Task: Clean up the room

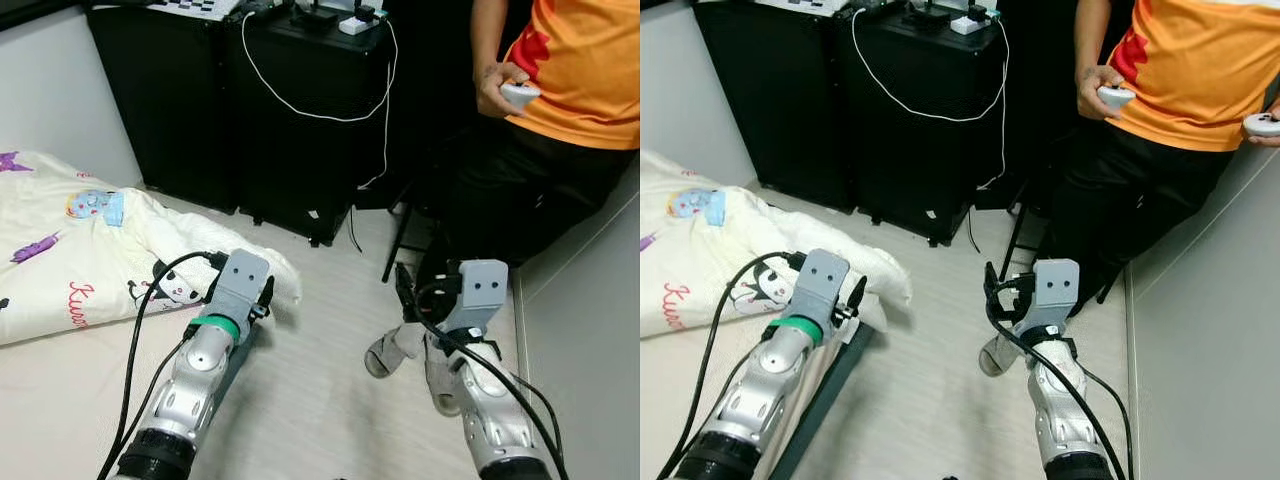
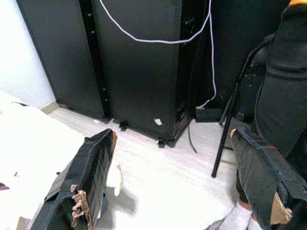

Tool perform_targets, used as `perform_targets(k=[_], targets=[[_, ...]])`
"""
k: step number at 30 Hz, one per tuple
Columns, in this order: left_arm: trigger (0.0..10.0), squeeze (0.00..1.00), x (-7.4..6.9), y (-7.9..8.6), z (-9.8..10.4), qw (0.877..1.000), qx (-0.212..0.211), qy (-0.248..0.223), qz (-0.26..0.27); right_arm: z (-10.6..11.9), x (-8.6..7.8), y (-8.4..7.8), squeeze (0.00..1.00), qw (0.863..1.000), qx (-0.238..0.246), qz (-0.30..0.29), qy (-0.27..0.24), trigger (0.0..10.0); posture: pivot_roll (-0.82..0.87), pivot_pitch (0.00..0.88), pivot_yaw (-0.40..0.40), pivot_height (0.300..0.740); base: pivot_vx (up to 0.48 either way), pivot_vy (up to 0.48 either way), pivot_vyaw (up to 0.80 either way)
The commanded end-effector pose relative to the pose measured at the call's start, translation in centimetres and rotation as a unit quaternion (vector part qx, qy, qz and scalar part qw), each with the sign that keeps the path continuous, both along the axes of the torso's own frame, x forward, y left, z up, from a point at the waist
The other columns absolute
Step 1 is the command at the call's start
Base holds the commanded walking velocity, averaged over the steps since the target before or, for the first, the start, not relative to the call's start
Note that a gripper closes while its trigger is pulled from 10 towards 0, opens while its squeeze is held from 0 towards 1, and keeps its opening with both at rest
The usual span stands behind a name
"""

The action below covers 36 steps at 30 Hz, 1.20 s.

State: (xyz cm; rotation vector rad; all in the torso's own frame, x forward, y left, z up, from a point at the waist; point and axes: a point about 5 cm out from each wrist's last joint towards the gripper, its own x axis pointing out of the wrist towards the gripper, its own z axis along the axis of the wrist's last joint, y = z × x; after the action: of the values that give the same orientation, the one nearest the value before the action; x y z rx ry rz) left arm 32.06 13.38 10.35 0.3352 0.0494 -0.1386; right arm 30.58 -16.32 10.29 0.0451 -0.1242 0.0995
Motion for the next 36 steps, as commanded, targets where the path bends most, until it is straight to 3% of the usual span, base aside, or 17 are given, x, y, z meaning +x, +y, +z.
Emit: perform_targets(k=[1, 9, 26, 36], targets=[[10.0, 0.0, -0.4, -0.2, -0.7, 1.0, 0.007, 0.01, -0.005, -0.9, -0.4, -0.1, 0.0, 1.0, -0.007, -0.002, 0.015, 10.0, 0.02, 0.069, -0.01, 0.74, 0.0, 0.0, 0.0], [10.0, 0.0, -0.5, -0.3, -0.4, 1.0, 0.006, 0.002, -0.007, -1.1, -0.5, 0.0, 0.0, 1.0, -0.009, -0.001, 0.022, 10.0, 0.02, 0.074, -0.012, 0.74, 0.0, 0.0, 0.0], [10.0, 0.0, -0.4, -0.6, 0.0, 1.0, 0.004, -0.004, -0.008, -0.7, 0.1, -1.5, 0.0, 1.0, -0.015, -0.02, 0.019, 10.0, 0.03, 0.072, -0.013, 0.74, 0.0, 0.0, 0.0], [10.0, 0.0, -0.1, -0.5, 0.7, 0.999, -0.049, -0.009, 0.003, -0.4, 0.2, -1.3, 0.0, 1.0, -0.008, -0.016, 0.009, 10.0, 0.03, 0.066, -0.015, 0.74, 0.0, 0.0, 0.0]])
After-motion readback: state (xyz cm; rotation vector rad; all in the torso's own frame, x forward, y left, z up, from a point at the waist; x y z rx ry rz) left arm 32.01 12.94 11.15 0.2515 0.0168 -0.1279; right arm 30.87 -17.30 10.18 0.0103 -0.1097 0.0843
